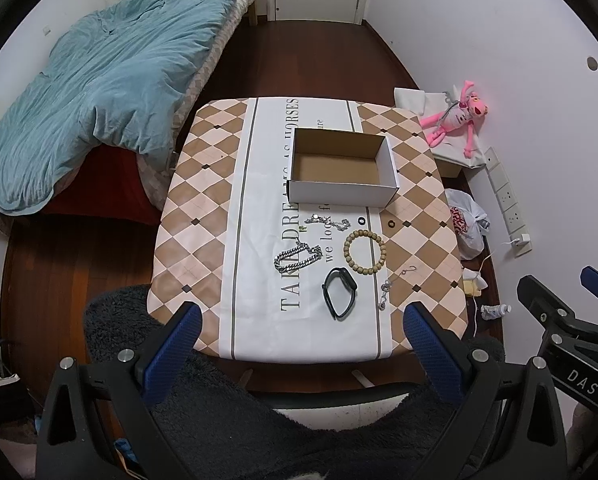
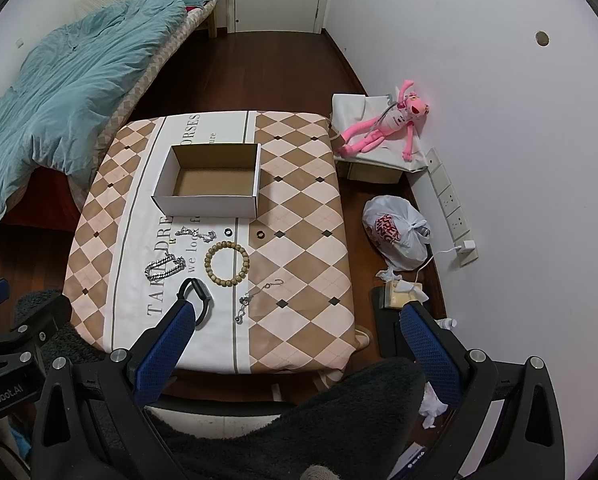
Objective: Organize jewelry
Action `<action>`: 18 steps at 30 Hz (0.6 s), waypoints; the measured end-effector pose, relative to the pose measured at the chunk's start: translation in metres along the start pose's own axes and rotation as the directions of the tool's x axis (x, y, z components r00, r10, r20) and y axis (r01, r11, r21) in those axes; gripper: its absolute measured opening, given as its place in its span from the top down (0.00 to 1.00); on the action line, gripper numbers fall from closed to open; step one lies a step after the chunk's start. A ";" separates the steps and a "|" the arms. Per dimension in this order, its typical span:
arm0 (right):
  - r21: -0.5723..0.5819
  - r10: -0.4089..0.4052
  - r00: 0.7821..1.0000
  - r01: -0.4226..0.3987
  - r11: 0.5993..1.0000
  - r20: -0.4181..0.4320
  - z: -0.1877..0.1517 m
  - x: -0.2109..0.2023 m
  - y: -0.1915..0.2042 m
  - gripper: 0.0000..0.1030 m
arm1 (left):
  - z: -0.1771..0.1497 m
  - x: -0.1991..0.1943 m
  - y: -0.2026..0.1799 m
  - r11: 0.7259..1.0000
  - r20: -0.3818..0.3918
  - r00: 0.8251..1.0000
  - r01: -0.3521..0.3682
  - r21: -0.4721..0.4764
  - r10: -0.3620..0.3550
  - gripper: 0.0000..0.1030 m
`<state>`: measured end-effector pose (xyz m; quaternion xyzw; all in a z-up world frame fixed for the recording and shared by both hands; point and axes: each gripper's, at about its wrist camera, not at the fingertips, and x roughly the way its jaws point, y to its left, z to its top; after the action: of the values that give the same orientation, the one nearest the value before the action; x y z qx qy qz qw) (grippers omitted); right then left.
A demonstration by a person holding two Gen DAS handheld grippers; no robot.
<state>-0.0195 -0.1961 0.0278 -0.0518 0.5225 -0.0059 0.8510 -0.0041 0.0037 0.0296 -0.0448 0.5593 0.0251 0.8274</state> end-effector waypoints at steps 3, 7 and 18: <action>0.003 0.001 1.000 -0.001 1.000 0.001 0.003 -0.001 -0.002 0.00 | 0.000 0.000 0.000 1.000 0.002 1.000 0.000 0.002 0.000 0.00; 0.021 0.001 1.000 -0.001 1.000 0.002 0.013 -0.001 -0.016 0.00 | 0.002 0.003 -0.001 1.000 -0.006 1.000 0.003 0.002 -0.003 0.00; 0.094 0.000 0.993 0.011 0.996 -0.117 0.011 0.103 -0.027 0.00 | 0.010 0.098 0.000 0.997 -0.074 0.994 -0.076 0.016 0.077 0.00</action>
<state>0.0381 -0.2291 -0.0567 -0.0126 0.5703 -0.0356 0.8205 0.0421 0.0044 -0.0576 -0.0188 0.5914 0.0513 0.8045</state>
